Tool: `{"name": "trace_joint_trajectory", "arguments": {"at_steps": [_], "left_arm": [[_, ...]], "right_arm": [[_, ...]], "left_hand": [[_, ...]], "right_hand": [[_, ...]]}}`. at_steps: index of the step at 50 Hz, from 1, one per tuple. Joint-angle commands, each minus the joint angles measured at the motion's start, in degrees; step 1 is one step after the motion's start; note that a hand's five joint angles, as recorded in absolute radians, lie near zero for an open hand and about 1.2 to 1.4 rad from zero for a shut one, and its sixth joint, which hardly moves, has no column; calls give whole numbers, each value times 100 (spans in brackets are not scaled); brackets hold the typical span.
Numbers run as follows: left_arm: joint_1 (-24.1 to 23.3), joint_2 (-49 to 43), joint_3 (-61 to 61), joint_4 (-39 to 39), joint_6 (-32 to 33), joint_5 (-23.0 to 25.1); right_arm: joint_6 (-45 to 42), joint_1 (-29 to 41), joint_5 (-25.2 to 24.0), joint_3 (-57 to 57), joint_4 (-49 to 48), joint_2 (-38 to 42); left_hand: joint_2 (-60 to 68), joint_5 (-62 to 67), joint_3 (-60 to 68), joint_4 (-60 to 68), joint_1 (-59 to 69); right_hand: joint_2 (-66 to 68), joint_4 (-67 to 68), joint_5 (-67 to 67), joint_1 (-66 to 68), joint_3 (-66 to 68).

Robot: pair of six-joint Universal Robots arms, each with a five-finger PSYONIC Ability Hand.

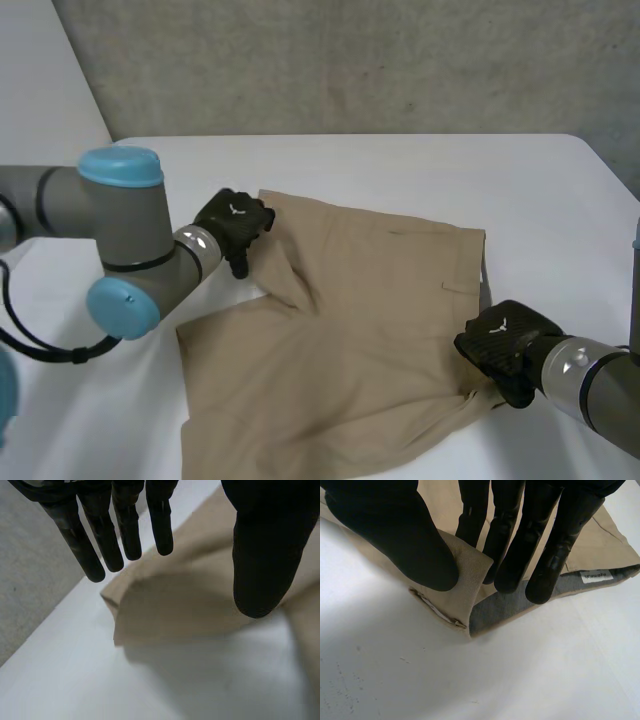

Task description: Fold the shorts.

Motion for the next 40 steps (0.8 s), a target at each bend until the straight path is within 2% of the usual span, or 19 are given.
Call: {"name": "trace_joint_trajectory", "arguments": {"at_steps": [1,4,11,18,21,22,26,29,40], "left_arm": [[94,-641,533,-46,541,-106],[94,-606,464,-81,515,-124],[67,-440,-169,-327,550,-405],[128,183,-1073,-398,533,-1072],[181,351,-1250,-398,524,-1117],[173,465,-1321,-398,515,-1100],[42,737,-1348,-380,489,-1039],[-99,870,-1330,-337,471,-1003],[-275,923,-1198,-2,454,-994]], "right_arm": [[4,-18,-8,0,-28,27],[4,-53,1,0,-107,53],[-5,-71,1,-35,-213,80],[4,-36,10,-44,-213,88],[4,-18,10,-44,-213,88],[4,-9,10,-35,-213,88],[4,-9,10,-35,-222,88],[4,-9,10,-27,-213,88],[22,-35,19,0,-265,88]], "left_hand": [[3147,3108,3157,3130,3160],[5231,5193,5242,5215,5245],[5238,5200,5249,5222,5252],[5238,5200,5249,5222,5252],[5238,5200,5249,5222,5252],[5074,5036,5084,5057,5087],[2976,2938,2987,2960,2989],[2047,2009,2058,2031,2061],[1119,1081,1130,1103,1133]], "right_hand": [[1301,1174,1266,2438,1250],[1301,1174,1266,2438,1250],[1301,1174,1266,2438,1250],[1301,1174,1266,2438,1250],[1301,1174,1266,2438,1250],[1301,1174,1266,2438,1250],[1301,1174,1266,2438,1250],[1301,1174,1266,2438,1250],[1301,1174,1266,2438,1250]]}}
